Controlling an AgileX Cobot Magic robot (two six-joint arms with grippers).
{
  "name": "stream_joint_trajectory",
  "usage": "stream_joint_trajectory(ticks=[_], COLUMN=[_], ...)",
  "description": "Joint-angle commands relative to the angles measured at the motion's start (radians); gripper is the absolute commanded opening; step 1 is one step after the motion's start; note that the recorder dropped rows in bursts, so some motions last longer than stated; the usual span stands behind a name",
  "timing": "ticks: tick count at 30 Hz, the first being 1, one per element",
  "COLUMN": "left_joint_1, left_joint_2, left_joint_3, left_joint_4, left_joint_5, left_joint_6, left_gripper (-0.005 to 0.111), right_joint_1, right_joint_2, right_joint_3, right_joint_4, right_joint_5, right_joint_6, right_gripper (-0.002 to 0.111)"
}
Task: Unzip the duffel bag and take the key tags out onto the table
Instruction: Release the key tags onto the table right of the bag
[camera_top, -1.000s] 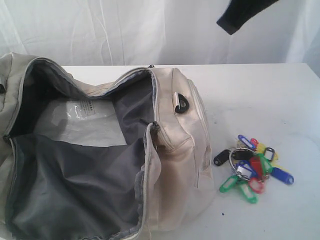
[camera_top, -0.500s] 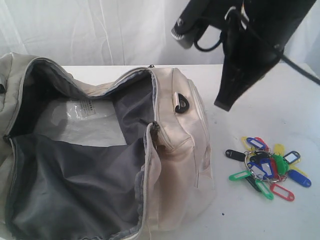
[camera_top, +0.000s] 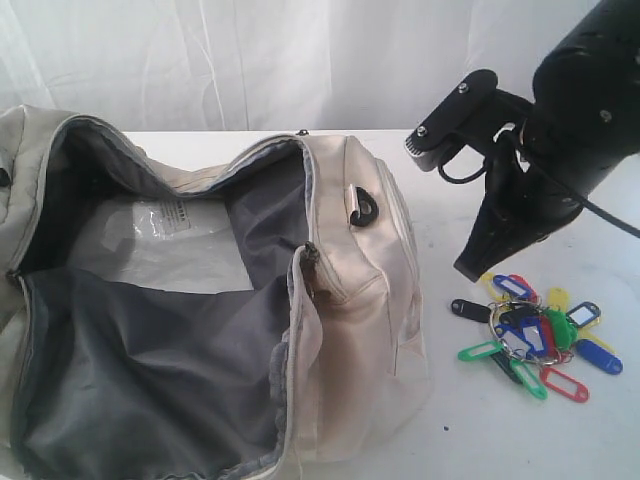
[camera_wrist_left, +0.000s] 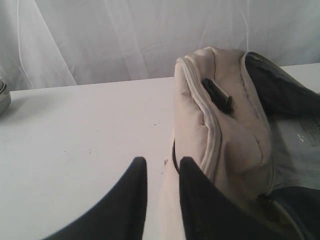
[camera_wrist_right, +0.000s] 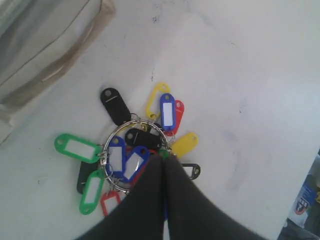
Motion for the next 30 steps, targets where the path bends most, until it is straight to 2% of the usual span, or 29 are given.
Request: stream_joint_trajectory(ticks=[1,7,15,25,30], left_joint_1=[0.002,0.002,0.002,0.002,0.002], left_joint_2=[-0.007,-0.007,-0.007,-0.007,-0.007], left_joint_3=[0.004,0.004,0.004,0.004,0.004], left_joint_4=[0.010,0.010,-0.005,-0.012,-0.012], left_joint_5=[-0.001,-0.001,-0.001,-0.005,-0.077], left_joint_6=[0.000,0.000,0.000,0.000,0.000], left_gripper=[0.029,0.029,0.029,0.029,0.029], right_joint_1=[-0.006,-0.058,-0.101,-0.101,-0.101], right_joint_2=[-0.029,-0.101,-0.328,-0.598,-0.729], right_joint_3=[0.072,0.229,0.435,0.592,0.678], right_joint_4=[0.005,-0.005,-0.003,-0.003,-0.001], right_joint_5=[-0.116,-0.318,-0.597,-0.800,-0.835], right_joint_6=[0.063,0.179,0.261,0.332,0.366], right_gripper=[0.000,0.000,0.000,0.000,0.000])
